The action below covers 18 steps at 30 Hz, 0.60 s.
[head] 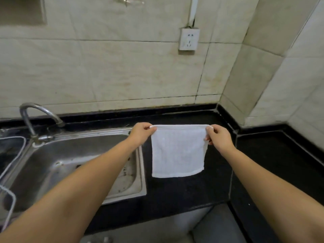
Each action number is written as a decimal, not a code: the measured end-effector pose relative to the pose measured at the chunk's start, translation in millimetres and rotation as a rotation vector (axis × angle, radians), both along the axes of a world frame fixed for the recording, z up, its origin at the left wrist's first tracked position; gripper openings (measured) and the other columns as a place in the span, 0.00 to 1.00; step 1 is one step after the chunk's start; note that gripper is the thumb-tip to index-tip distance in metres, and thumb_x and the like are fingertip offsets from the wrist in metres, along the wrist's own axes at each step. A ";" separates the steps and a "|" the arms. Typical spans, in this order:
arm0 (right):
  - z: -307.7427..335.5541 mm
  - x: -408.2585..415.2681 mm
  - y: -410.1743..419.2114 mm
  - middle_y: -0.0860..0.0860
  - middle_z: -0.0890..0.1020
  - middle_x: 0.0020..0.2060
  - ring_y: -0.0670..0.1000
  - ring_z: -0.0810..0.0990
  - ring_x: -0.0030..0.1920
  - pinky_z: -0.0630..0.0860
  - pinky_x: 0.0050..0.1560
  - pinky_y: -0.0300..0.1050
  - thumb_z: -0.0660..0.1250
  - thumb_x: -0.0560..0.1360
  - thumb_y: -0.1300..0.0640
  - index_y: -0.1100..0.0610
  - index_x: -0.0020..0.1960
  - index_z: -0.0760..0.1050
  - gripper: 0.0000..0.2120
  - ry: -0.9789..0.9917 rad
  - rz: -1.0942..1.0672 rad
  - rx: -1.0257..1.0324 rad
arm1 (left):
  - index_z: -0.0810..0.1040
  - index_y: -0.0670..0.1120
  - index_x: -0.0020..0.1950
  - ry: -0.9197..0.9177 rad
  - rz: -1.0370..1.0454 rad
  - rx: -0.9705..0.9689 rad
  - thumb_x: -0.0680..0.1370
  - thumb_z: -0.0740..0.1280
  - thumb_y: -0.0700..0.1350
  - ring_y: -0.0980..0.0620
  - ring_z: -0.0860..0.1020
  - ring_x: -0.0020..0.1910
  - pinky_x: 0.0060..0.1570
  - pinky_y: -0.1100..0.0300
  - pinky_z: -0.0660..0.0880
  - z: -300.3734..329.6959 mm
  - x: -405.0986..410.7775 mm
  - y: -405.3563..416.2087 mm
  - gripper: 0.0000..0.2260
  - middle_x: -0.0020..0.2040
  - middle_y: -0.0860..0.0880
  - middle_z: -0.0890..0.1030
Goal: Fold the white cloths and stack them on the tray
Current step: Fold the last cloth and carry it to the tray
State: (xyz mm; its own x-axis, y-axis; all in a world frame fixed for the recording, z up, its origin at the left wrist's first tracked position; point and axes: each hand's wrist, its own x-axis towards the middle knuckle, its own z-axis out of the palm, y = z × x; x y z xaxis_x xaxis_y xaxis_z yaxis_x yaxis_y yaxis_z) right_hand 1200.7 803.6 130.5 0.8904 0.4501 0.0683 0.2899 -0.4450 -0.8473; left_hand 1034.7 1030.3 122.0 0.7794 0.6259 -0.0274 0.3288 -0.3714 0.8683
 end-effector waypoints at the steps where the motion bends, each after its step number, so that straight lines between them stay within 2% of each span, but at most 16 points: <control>1: 0.5 19.7 -5.4 0.54 0.79 0.35 0.54 0.79 0.40 0.79 0.45 0.49 0.59 0.80 0.55 0.60 0.40 0.75 0.14 0.005 0.012 0.000 | 0.77 0.42 0.35 -0.007 0.020 -0.004 0.78 0.66 0.45 0.50 0.71 0.34 0.40 0.58 0.67 -2.3 20.0 -4.8 0.13 0.32 0.46 0.73; 3: 1.5 55.7 -14.6 0.53 0.79 0.34 0.56 0.80 0.42 0.80 0.46 0.52 0.59 0.80 0.55 0.61 0.42 0.76 0.14 0.005 0.040 -0.003 | 0.77 0.43 0.34 -0.048 0.062 -0.039 0.77 0.66 0.45 0.50 0.71 0.35 0.41 0.57 0.67 -5.9 56.3 -12.7 0.12 0.32 0.47 0.73; 6: -1.7 101.1 -25.6 0.55 0.81 0.37 0.58 0.80 0.42 0.80 0.47 0.54 0.59 0.80 0.54 0.61 0.47 0.78 0.13 0.005 0.062 0.008 | 0.80 0.41 0.40 -0.118 0.104 -0.178 0.78 0.66 0.44 0.50 0.74 0.40 0.45 0.54 0.72 -10.1 96.6 -21.9 0.10 0.37 0.45 0.77; 8: -6.9 119.7 -31.6 0.56 0.81 0.38 0.55 0.79 0.41 0.81 0.43 0.50 0.59 0.80 0.55 0.61 0.49 0.78 0.12 0.019 0.087 0.025 | 0.81 0.44 0.41 -0.176 0.122 -0.309 0.78 0.65 0.43 0.51 0.77 0.44 0.51 0.55 0.75 -12.4 111.1 -28.4 0.08 0.42 0.45 0.80; 10: -17.2 130.6 -37.3 0.57 0.80 0.39 0.52 0.78 0.40 0.79 0.37 0.42 0.59 0.80 0.57 0.62 0.50 0.78 0.11 0.052 0.117 0.040 | 0.81 0.45 0.45 -0.189 0.128 -0.416 0.79 0.65 0.42 0.52 0.78 0.47 0.52 0.58 0.75 -18.6 117.4 -34.6 0.06 0.45 0.47 0.80; 13: -44.3 134.2 -46.7 0.56 0.79 0.39 0.50 0.78 0.39 0.77 0.34 0.38 0.60 0.80 0.59 0.61 0.51 0.78 0.09 0.146 0.145 0.024 | 0.79 0.47 0.44 -0.071 0.114 -0.473 0.79 0.64 0.44 0.55 0.75 0.42 0.46 0.62 0.72 -38.9 112.9 -42.7 0.06 0.41 0.49 0.77; 16: -77.5 127.5 -57.7 0.54 0.79 0.38 0.49 0.78 0.38 0.77 0.36 0.41 0.61 0.80 0.58 0.55 0.48 0.77 0.07 0.243 0.197 -0.094 | 0.78 0.48 0.41 0.112 0.067 -0.470 0.79 0.64 0.45 0.53 0.76 0.42 0.50 0.58 0.73 -65.6 101.2 -47.5 0.08 0.41 0.49 0.78; 18: -96.2 120.4 -65.0 0.53 0.79 0.37 0.48 0.78 0.37 0.76 0.35 0.40 0.60 0.80 0.57 0.55 0.46 0.77 0.08 0.285 0.237 -0.192 | 0.76 0.48 0.39 0.229 0.032 -0.449 0.79 0.65 0.45 0.54 0.76 0.40 0.52 0.56 0.72 -82.3 95.6 -48.6 0.09 0.38 0.49 0.77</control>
State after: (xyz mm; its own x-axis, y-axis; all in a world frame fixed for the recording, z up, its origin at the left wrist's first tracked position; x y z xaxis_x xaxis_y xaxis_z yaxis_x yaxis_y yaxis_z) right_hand 1321.1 738.6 34.2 0.7319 0.6251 -0.2713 0.1691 -0.5523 -0.8163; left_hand 1130.3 981.7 39.7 0.7023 0.5367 -0.4677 0.5349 0.0356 0.8442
